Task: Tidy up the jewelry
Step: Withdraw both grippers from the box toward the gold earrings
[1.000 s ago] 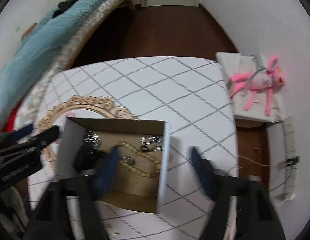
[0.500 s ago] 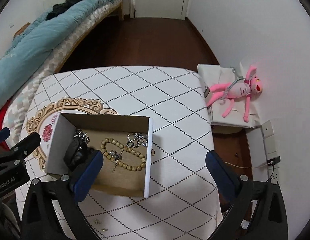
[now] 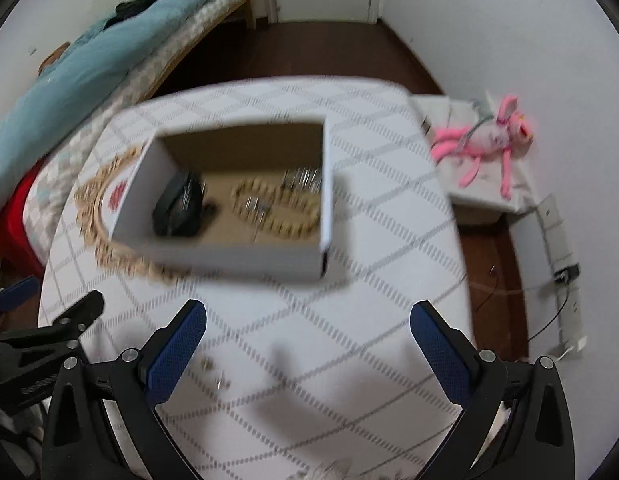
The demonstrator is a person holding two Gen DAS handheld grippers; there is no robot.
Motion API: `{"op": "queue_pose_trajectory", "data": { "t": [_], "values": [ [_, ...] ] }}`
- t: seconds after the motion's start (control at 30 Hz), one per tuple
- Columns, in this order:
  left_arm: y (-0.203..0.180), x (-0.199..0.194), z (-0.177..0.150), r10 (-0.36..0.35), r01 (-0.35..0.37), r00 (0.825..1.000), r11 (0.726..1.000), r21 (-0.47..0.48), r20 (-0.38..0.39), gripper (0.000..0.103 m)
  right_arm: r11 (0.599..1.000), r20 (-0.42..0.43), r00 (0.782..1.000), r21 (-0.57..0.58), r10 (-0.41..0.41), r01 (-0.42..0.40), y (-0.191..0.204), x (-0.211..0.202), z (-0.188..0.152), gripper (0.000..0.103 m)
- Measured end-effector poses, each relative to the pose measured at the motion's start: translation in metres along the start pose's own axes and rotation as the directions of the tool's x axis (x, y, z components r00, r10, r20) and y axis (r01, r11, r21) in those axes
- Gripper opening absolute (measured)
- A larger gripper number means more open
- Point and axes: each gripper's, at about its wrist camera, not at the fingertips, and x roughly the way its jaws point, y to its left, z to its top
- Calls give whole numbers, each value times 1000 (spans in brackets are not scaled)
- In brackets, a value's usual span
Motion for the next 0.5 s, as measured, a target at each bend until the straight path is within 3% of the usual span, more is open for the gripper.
{"op": "queue_pose_trajectory", "data": {
  "t": [0.2, 0.27, 0.33, 0.5],
  "values": [
    [8, 28, -43, 2, -4, 996, 1000, -19, -94, 103, 999, -58, 997, -7, 52, -53, 20, 23, -43, 102],
    [11, 32, -51, -4, 1, 995, 1000, -27, -103, 103, 997, -66, 995, -10, 70, -70, 26, 26, -50, 91],
    [11, 35, -57, -2, 0, 994, 1000, -26, -106, 103, 996, -75, 993, -12, 89, -90, 31, 30, -56, 72],
    [12, 35, -64, 6, -8, 995, 1000, -21, -100, 103, 994, -89, 991, -38, 102, -105, 49, 37, -64, 66]
  ]
}}
